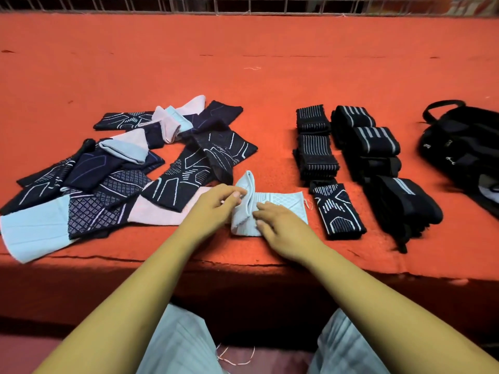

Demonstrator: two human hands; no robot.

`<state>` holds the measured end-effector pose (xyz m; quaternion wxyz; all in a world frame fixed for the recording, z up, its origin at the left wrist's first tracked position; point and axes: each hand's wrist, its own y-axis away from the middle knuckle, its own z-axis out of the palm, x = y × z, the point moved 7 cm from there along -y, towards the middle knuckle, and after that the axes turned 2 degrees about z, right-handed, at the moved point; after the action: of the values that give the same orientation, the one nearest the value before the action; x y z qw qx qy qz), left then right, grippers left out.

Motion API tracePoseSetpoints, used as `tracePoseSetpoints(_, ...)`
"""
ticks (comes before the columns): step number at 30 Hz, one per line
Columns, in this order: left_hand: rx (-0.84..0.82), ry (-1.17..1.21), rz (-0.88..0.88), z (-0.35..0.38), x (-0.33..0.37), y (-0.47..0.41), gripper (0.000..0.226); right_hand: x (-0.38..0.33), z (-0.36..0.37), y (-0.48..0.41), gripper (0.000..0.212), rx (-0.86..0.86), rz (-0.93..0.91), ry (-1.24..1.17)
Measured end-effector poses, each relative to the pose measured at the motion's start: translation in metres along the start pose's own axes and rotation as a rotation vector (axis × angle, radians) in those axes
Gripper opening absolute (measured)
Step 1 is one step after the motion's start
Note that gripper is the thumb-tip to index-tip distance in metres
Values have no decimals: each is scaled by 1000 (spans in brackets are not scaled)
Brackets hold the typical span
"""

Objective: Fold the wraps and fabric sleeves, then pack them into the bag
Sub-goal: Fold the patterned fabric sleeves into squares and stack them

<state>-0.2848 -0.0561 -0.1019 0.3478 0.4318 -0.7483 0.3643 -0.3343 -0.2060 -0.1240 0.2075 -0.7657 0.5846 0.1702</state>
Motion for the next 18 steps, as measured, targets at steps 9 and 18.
tracePoseSetpoints(9, -76, -240, 120, 25, -22, 4, 51, 24, -19, -7, 31, 232, 395, -487)
tracePoseSetpoints(18, -41, -320, 126, 26, -20, 5, 59, 26, -11, -11, 23, 330, 500, -275)
